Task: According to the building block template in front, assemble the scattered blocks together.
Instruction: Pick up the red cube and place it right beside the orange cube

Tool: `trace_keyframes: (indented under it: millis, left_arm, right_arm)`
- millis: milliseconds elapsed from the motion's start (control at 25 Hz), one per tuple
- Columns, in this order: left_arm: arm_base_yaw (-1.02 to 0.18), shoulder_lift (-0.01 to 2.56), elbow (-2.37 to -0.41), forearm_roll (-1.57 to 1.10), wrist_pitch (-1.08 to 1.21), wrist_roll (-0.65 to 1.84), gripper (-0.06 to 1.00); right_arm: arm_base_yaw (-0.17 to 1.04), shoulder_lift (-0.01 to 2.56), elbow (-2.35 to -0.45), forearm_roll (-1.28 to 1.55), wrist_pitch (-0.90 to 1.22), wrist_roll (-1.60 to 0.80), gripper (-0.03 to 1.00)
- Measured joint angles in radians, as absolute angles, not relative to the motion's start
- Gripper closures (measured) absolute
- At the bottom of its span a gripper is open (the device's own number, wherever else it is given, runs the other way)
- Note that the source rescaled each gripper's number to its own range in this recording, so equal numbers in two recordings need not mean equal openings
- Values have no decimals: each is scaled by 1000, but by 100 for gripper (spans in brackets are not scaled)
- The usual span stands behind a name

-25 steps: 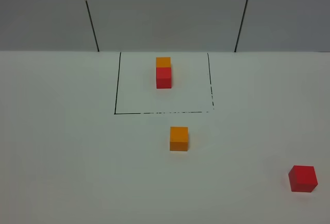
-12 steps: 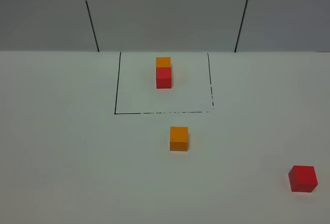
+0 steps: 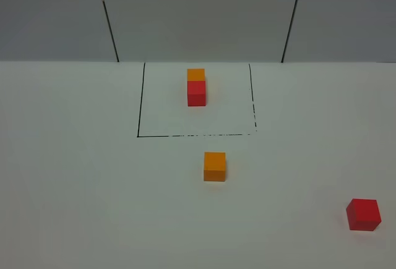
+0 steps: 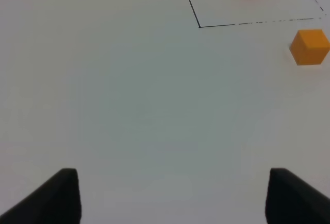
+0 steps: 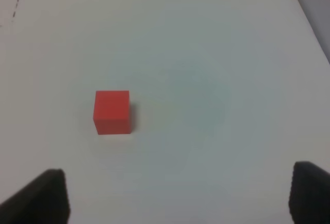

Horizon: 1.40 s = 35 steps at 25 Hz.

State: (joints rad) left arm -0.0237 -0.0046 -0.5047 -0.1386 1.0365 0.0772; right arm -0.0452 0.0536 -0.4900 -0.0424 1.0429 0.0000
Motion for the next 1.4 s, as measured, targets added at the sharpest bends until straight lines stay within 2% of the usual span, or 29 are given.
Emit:
trace_keyframes:
  millis: [1200,1280,1400]
  left_arm:
    - [-24,-5,-505,-139,1037,76,3]
    - [-24,-5,-505,-139,1037,76,3]
    - [-24,-5,-505,-139,1037,76,3]
  right_arm:
    - [-45,54,-490,-34,1043,16,24]
    - [-45,68,-492,-24,1043,22,20]
    - [-45,183,-545,0,1045,14,6]
